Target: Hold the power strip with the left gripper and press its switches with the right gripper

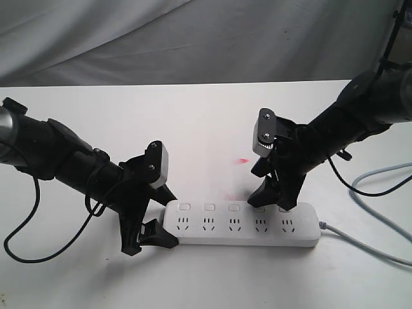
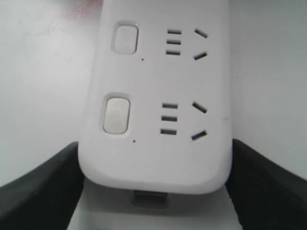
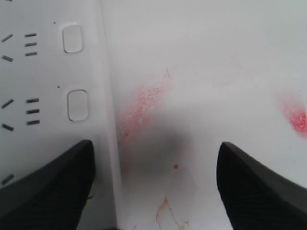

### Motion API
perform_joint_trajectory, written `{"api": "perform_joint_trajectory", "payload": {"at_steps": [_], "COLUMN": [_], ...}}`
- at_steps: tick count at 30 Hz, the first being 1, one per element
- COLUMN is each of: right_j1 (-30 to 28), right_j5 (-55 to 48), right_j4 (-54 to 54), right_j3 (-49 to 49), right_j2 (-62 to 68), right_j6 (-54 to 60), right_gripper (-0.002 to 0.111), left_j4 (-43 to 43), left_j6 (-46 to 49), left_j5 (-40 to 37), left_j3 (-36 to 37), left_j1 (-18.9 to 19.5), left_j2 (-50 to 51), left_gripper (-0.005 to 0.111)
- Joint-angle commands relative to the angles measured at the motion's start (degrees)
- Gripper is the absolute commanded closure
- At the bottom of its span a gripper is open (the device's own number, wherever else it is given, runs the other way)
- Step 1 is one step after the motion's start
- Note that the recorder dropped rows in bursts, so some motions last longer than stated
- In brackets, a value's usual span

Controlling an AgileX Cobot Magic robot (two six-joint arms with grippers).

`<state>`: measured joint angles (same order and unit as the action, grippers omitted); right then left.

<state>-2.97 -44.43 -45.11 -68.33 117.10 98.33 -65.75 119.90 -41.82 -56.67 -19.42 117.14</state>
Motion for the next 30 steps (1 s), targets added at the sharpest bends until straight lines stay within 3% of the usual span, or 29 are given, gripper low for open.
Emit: {"api": "perform_joint_trajectory", "payload": {"at_steps": [1, 8, 15, 30], "right_j1": [-0.4, -0.4, -0.4, -0.4], "right_j5": [2.9, 2.2, 0.8, -5.7], "right_j4": [7.7, 8.9, 3.2, -3.5], "right_j3": [1.2, 1.2, 0.9, 0.9], "right_j2": [1.2, 1.2, 0.8, -9.3], "right_j6": [0.6, 0.6, 0.5, 0.8], "right_gripper": [0.042, 0.042, 0.042, 0.042], "left_j4": [-0.1, -0.1, -0.1, -0.1], "left_j6": [0.1, 0.1, 0.1, 0.1], "left_j5": [1.4, 1.4, 1.4, 1.4], "left_j3": [-0.3, -0.3, -0.3, -0.3], "left_j1": [-0.2, -0.2, -0.2, -0.2], "left_j2": [0.1, 0.1, 0.1, 0.1], "left_gripper": [0.107, 0.107, 0.107, 0.107]}}
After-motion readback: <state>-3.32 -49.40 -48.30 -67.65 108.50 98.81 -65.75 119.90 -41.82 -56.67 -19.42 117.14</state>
